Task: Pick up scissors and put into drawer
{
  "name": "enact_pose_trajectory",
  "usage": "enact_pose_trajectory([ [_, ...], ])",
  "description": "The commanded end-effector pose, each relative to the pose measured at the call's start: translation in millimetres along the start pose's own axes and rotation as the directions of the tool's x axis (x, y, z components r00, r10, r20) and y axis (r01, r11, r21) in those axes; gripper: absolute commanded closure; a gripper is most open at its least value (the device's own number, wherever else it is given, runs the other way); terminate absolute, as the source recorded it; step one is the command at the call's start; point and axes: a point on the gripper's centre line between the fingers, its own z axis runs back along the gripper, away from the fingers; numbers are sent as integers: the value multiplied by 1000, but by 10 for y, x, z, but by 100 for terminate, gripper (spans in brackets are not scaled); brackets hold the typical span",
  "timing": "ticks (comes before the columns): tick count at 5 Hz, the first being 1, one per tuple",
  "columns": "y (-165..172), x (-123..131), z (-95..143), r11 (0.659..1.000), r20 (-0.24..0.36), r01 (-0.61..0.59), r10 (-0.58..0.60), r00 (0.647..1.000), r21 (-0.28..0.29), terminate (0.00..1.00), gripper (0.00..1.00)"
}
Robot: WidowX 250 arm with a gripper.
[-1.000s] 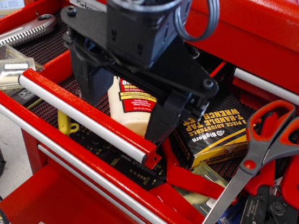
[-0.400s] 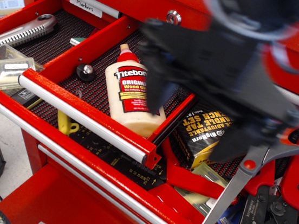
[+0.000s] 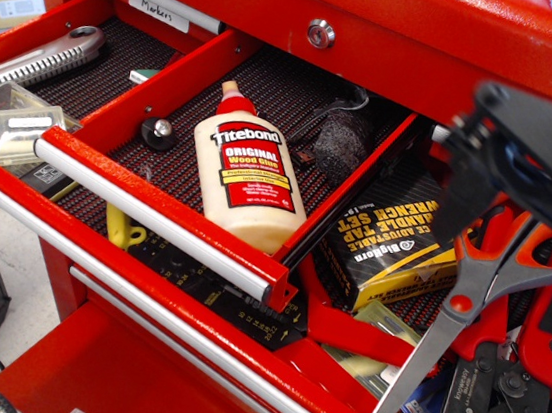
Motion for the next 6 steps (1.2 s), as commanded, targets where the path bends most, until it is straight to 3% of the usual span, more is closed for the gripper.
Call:
enact_pose_trajectory([
  [1, 11, 152, -355, 996, 75, -11, 18, 997, -88, 0, 0],
  [2, 32, 181, -523, 984, 79, -6, 20, 997, -178, 0, 0],
  [6, 11, 256, -951, 963, 146, 13, 27, 989, -270, 0, 0],
])
